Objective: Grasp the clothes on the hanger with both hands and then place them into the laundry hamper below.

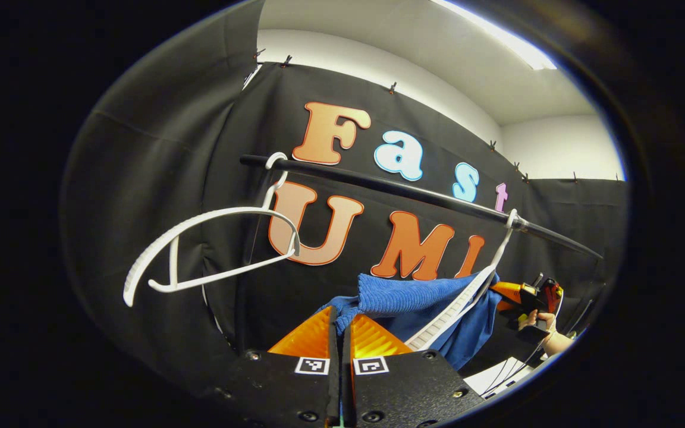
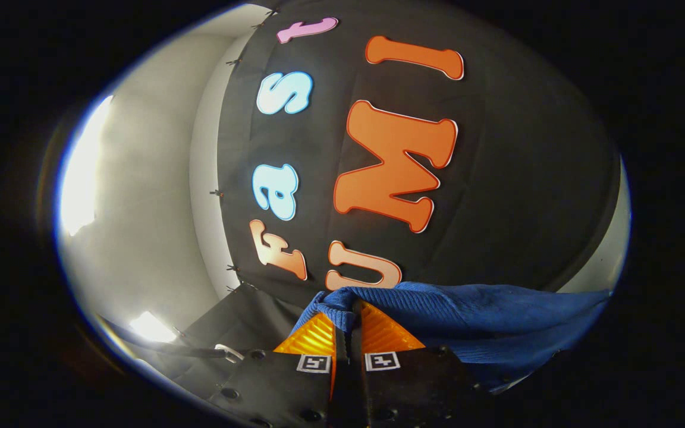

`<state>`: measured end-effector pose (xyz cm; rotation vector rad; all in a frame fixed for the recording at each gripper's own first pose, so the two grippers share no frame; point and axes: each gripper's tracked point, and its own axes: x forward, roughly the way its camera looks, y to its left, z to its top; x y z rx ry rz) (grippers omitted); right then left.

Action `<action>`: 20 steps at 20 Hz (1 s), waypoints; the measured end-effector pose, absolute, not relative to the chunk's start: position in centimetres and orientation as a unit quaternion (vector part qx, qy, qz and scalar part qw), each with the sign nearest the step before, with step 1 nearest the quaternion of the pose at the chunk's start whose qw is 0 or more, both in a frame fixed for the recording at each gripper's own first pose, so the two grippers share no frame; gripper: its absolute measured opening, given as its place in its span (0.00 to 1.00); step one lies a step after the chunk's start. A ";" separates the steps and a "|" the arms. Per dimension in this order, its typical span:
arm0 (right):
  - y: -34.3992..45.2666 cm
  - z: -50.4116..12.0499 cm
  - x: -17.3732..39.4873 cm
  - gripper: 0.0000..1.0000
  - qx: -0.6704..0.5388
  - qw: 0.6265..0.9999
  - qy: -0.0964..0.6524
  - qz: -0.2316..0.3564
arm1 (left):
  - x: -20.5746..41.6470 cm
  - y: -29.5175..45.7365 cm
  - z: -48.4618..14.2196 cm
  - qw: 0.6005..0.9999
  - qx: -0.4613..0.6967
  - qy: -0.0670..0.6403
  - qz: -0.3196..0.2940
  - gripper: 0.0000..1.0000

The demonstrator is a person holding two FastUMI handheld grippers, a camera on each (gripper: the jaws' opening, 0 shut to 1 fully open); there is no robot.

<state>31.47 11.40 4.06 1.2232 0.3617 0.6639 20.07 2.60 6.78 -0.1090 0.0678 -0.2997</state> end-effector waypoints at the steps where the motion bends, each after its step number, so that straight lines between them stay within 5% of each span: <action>1: 11.4 3.9 31.8 0.07 0.560 0.753 0.168 0.302 | 20.0 2.6 6.9 0.987 -0.054 0.034 -0.151 0.02; 10: 11.4 3.8 34.4 0.07 0.536 0.778 0.181 0.274 | 20.1 2.3 6.1 0.985 -0.061 0.048 -0.156 0.01; 20: 11.0 -4.1 34.0 0.08 0.523 0.785 0.243 0.228 | 19.4 2.7 1.4 0.985 -0.033 0.089 -0.142 0.01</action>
